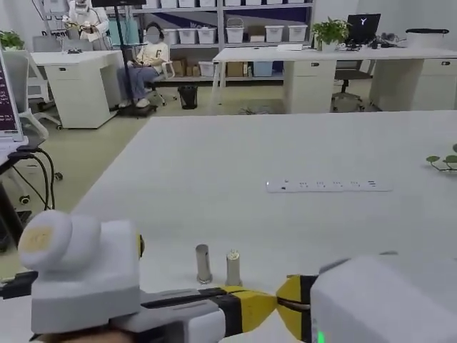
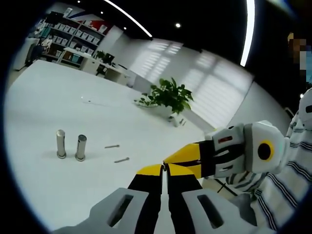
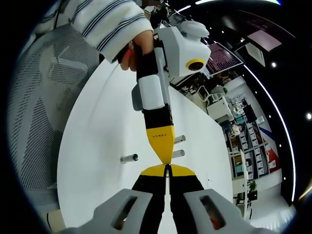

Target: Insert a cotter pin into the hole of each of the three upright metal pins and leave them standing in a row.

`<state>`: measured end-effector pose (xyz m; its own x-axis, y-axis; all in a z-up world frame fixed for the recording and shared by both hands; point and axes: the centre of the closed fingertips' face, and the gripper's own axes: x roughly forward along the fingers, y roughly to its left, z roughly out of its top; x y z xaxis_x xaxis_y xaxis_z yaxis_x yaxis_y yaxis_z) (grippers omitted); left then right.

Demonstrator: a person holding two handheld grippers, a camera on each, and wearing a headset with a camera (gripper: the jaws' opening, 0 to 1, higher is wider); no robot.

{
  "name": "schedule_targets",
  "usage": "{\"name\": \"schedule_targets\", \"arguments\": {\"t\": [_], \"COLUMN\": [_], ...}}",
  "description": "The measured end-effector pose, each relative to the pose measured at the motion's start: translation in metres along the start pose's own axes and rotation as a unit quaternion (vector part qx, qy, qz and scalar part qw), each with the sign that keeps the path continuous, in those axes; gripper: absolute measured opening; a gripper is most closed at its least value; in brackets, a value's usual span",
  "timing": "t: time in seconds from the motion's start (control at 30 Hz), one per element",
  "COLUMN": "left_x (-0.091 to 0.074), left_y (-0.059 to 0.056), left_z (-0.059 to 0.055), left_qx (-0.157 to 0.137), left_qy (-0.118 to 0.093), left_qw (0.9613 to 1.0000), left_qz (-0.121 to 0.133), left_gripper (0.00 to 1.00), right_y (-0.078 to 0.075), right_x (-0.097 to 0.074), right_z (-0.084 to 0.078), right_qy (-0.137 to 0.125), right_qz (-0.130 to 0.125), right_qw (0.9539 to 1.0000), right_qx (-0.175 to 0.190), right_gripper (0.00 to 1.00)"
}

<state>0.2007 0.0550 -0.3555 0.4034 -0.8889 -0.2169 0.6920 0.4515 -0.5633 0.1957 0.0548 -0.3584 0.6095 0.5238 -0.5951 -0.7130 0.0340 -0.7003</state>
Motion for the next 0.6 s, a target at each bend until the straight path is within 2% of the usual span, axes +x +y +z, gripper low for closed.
{"name": "schedule_targets", "arguments": {"t": [0.13, 0.2, 0.33, 0.6], "left_x": [0.0001, 0.0000, -0.0001, -0.0025], "left_y": [0.0002, -0.0001, 0.0000, -0.0017], "left_z": [-0.0009, -0.0005, -0.0001, 0.0025], "left_qx": [0.003, -0.010, -0.014, 0.002], "left_qy": [-0.003, -0.005, -0.007, -0.010], "left_qw": [1.0000, 0.9999, 0.9998, 0.9998], "left_qz": [0.005, 0.008, 0.010, 0.016], "left_gripper": [0.00, 0.00, 0.00, 0.00], "right_y": [0.0007, 0.0003, 0.0001, 0.0000], "right_x": [0.0002, -0.0004, -0.0005, -0.0001], "right_z": [-0.0005, -0.0003, 0.0001, 0.0028], "right_qy": [-0.001, -0.004, -0.007, -0.013], "right_qz": [-0.002, -0.003, -0.001, -0.005], "right_qw": [1.0000, 1.0000, 1.0000, 0.9999], "right_qx": [-0.001, -0.002, 0.000, 0.002], "right_gripper": [0.00, 0.00, 0.00, 0.00]}}
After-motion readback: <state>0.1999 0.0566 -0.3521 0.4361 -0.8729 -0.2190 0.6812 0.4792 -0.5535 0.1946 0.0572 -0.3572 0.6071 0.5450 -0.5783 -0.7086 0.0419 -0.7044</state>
